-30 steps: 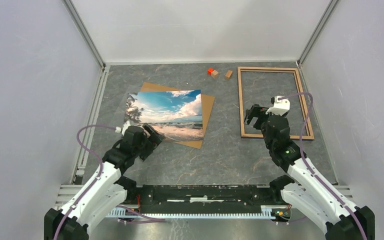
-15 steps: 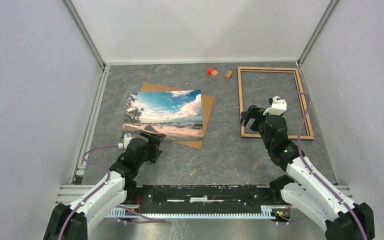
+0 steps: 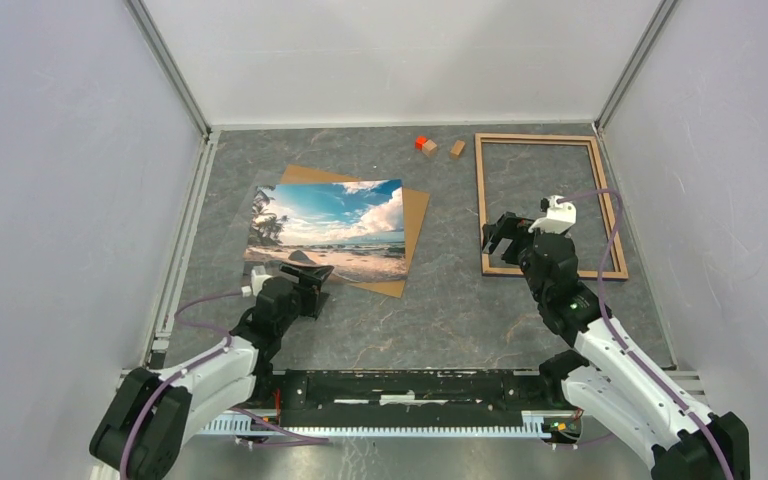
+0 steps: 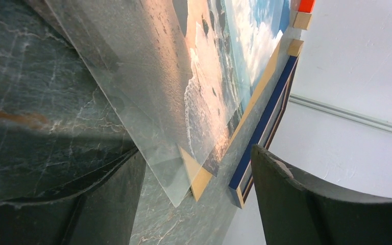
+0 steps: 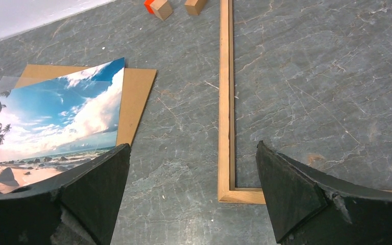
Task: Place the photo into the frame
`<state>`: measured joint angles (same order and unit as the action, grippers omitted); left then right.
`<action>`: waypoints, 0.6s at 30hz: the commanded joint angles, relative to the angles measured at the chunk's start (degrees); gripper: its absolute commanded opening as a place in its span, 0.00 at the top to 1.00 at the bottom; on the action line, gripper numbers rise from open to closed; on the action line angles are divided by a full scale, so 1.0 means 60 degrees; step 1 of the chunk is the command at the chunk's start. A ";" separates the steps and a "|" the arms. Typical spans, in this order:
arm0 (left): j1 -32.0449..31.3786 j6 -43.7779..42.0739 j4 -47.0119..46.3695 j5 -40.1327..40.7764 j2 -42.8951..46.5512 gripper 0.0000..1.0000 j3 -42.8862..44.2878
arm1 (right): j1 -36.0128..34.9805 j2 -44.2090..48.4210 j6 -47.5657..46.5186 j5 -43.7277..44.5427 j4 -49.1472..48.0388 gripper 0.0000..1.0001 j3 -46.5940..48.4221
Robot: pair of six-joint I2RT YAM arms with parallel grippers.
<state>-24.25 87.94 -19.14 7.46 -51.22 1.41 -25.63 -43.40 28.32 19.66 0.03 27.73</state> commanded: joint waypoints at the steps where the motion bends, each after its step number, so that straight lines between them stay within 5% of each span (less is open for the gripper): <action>1: -0.0031 0.0380 -0.0999 0.0381 -0.0763 0.19 -0.0819 | 0.0010 0.0081 0.0151 -0.0078 -0.0247 0.02 -0.0079; 7: -0.0020 0.0235 -0.2261 0.0382 -0.1640 0.29 -0.0769 | 0.0014 0.0110 0.0169 -0.0123 -0.0240 0.02 -0.0071; 14: -0.0017 -0.0427 -0.2859 0.0431 -0.1856 0.75 -0.0574 | 0.0009 -0.0244 -0.0257 -0.0652 -0.0328 0.02 -0.0040; 18: -0.0025 -0.0498 -0.2716 0.0472 -0.1593 0.88 -0.0584 | 0.0002 -0.0637 -0.0683 -0.0976 -0.0442 0.02 -0.0006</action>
<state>-24.25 87.39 -32.51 8.12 -62.33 0.67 -25.65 -45.43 27.40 16.58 -0.34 27.46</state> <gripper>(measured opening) 0.161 0.982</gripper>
